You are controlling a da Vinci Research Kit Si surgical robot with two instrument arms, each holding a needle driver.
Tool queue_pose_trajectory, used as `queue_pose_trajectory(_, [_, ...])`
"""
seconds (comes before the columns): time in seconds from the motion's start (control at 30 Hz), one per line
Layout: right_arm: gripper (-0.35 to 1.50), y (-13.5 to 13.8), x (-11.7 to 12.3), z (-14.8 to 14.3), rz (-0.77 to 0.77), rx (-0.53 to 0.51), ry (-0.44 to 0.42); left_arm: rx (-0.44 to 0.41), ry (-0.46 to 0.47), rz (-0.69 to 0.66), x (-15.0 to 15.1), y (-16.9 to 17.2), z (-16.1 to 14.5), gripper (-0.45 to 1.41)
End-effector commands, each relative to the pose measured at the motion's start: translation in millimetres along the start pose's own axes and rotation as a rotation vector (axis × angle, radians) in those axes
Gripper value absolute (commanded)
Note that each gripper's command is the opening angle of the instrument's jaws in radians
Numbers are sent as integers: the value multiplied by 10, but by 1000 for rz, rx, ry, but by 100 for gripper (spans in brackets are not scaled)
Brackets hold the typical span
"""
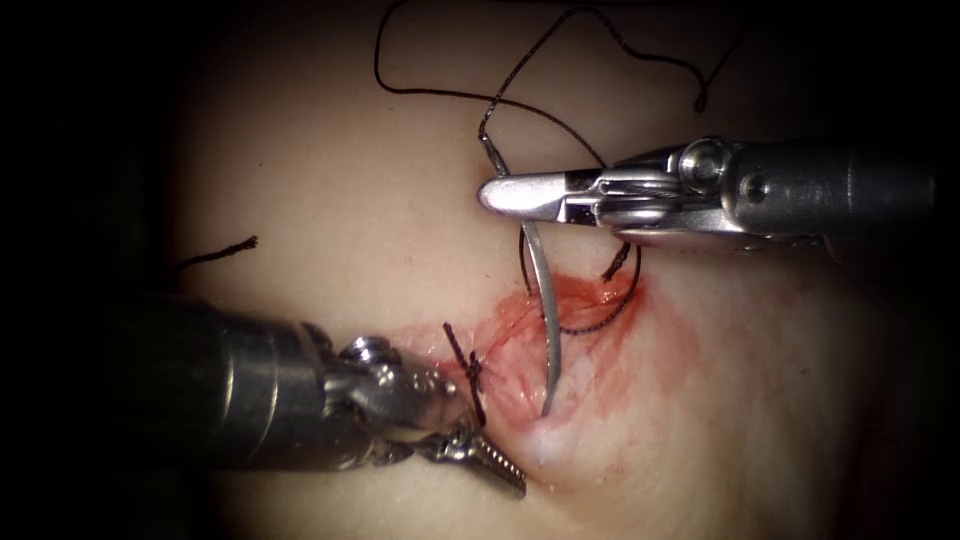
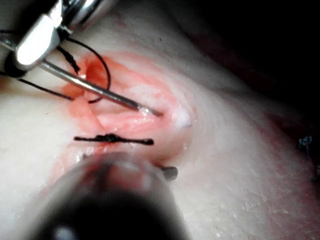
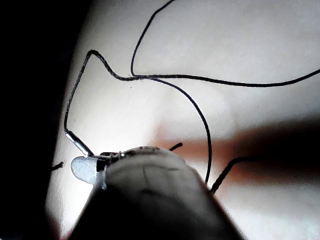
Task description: Wound Closure
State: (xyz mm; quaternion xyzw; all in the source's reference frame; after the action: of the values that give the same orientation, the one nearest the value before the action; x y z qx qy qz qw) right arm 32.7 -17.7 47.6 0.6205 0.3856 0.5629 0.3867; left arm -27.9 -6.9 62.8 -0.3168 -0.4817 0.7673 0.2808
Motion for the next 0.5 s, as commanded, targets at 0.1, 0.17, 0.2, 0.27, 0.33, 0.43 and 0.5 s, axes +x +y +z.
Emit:
queue_pose_trajectory(0.1, [-35,3,0,17,-4,33,-1,0,0,0,0,-4,6,2])
queue_pose_trajectory(0.17, [-35,4,0,19,-5,50,-3,0,0,0,1,-4,6,2])
queue_pose_trajectory(0.2, [-35,4,0,20,-5,56,-3,0,0,0,1,-4,6,2])
queue_pose_trajectory(0.27, [-35,4,0,22,-5,62,-2,0,0,0,1,-4,6,2])
queue_pose_trajectory(0.33, [-35,4,-1,23,-5,65,-2,0,0,0,1,-4,6,2])
queue_pose_trajectory(0.43, [-35,2,-4,20,7,39,-9,0,0,0,1,-4,6,2])
queue_pose_trajectory(0.5, [-35,0,-6,16,14,-19,-16,0,0,0,1,-4,6,2])
